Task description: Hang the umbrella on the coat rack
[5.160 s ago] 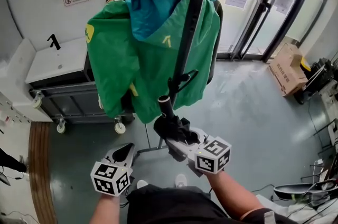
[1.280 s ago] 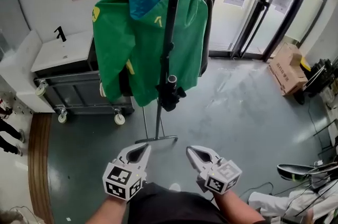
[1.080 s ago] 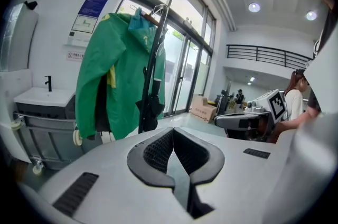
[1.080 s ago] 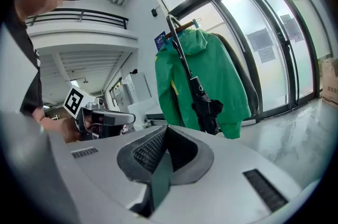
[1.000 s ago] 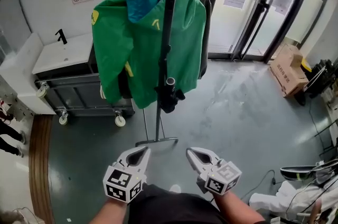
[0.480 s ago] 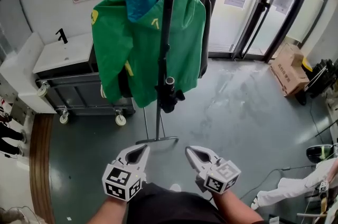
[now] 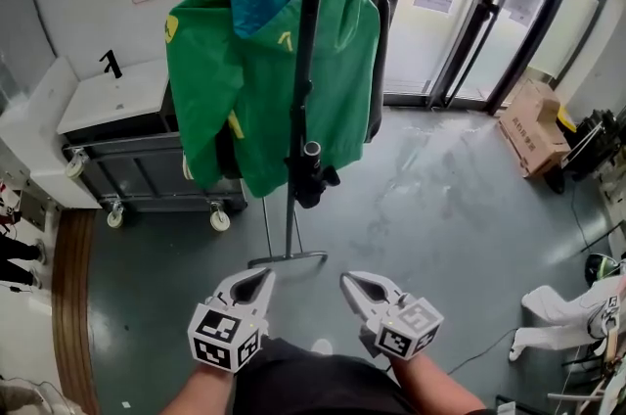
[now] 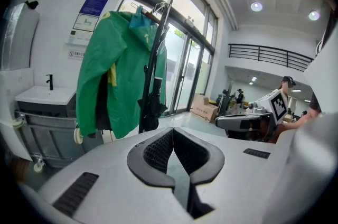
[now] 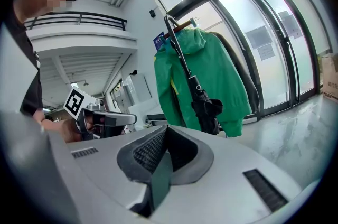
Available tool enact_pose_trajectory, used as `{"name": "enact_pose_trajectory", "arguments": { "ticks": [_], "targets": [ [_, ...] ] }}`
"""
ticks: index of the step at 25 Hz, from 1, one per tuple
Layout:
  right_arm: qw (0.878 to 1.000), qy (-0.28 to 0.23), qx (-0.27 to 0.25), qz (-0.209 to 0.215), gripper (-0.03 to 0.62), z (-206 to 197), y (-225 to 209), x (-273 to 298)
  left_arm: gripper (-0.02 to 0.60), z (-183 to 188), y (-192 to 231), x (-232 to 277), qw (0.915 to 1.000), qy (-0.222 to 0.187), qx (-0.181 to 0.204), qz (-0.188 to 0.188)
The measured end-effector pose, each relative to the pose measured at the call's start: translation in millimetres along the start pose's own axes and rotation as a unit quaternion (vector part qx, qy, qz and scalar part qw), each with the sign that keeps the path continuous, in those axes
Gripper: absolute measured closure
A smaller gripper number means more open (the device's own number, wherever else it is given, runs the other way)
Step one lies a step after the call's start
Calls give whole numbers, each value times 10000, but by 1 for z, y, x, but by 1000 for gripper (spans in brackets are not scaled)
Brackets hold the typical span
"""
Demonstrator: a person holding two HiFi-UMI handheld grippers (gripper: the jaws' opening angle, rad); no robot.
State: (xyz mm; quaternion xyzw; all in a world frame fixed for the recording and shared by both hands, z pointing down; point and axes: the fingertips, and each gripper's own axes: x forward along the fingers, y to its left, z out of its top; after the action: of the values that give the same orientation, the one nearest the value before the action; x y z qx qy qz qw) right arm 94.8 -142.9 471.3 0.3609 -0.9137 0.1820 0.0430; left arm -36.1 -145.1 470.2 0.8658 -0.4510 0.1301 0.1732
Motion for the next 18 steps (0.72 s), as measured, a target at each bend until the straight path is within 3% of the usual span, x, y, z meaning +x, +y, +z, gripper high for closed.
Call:
{"name": "enact_pose_trajectory", "arguments": {
  "ticks": [18],
  "targets": [
    [9999,148,77,28,585,-4,-9,7,566,3,4,8,10000,57,-11,-12]
  ]
}}
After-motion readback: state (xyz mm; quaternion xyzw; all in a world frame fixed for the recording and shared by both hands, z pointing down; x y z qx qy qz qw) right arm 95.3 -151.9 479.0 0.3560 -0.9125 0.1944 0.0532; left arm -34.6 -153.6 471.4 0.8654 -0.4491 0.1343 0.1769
